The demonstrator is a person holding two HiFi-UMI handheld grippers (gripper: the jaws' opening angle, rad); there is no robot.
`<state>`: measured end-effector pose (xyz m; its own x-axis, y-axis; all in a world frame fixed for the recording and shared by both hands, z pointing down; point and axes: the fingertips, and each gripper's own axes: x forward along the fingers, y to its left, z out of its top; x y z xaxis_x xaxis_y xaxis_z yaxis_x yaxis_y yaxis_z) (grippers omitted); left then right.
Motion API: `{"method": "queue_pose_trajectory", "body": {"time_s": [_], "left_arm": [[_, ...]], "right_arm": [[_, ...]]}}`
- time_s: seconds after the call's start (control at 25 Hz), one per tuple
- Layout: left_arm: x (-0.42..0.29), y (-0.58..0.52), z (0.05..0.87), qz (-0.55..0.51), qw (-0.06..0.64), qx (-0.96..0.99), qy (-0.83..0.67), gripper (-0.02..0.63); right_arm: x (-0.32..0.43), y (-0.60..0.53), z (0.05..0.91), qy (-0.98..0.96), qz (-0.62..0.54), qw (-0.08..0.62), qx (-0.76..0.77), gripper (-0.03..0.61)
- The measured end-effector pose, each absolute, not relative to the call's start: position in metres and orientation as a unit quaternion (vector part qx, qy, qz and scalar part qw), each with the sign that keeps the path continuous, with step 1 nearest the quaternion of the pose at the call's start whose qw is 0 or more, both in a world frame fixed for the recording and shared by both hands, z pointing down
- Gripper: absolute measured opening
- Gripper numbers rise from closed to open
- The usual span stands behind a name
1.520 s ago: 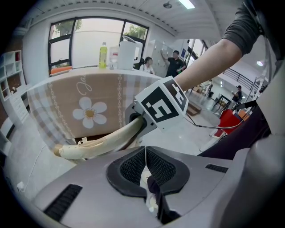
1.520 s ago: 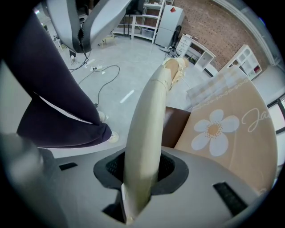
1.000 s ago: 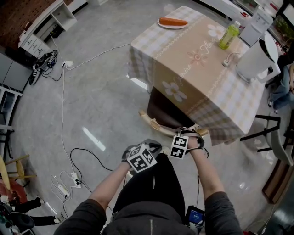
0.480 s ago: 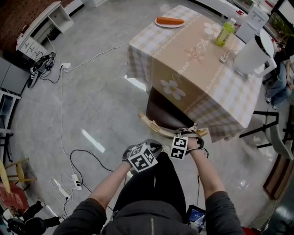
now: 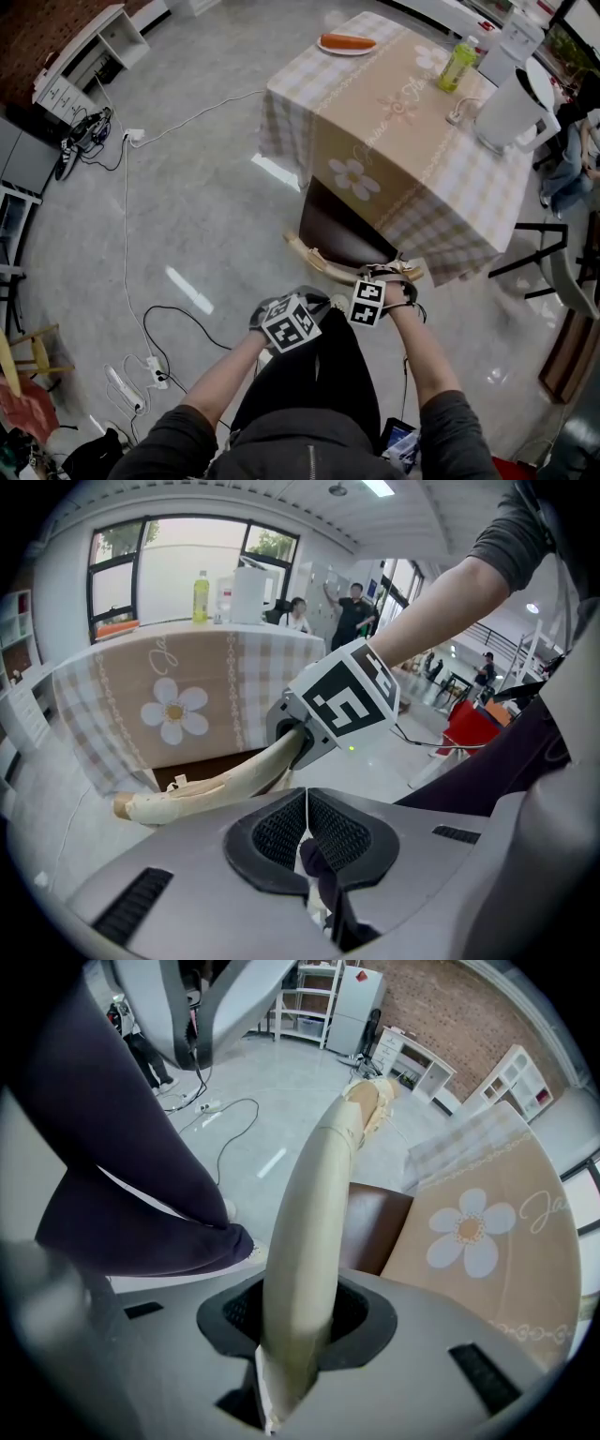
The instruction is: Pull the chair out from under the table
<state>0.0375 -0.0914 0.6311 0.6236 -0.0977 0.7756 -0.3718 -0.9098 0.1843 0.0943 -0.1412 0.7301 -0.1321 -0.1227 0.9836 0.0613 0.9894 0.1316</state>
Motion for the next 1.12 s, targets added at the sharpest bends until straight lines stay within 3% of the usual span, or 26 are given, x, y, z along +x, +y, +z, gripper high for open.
{"method": "queue_pose_trajectory", "body": {"time_s": [1.12], "left_arm": [[0.016, -0.042, 0.629, 0.415, 0.163, 0.886, -0.126, 0.012]], "right_arm": [[0.077, -0.076, 0.730, -0.760, -0.054, 0.648, 0.017, 0.103]]}}
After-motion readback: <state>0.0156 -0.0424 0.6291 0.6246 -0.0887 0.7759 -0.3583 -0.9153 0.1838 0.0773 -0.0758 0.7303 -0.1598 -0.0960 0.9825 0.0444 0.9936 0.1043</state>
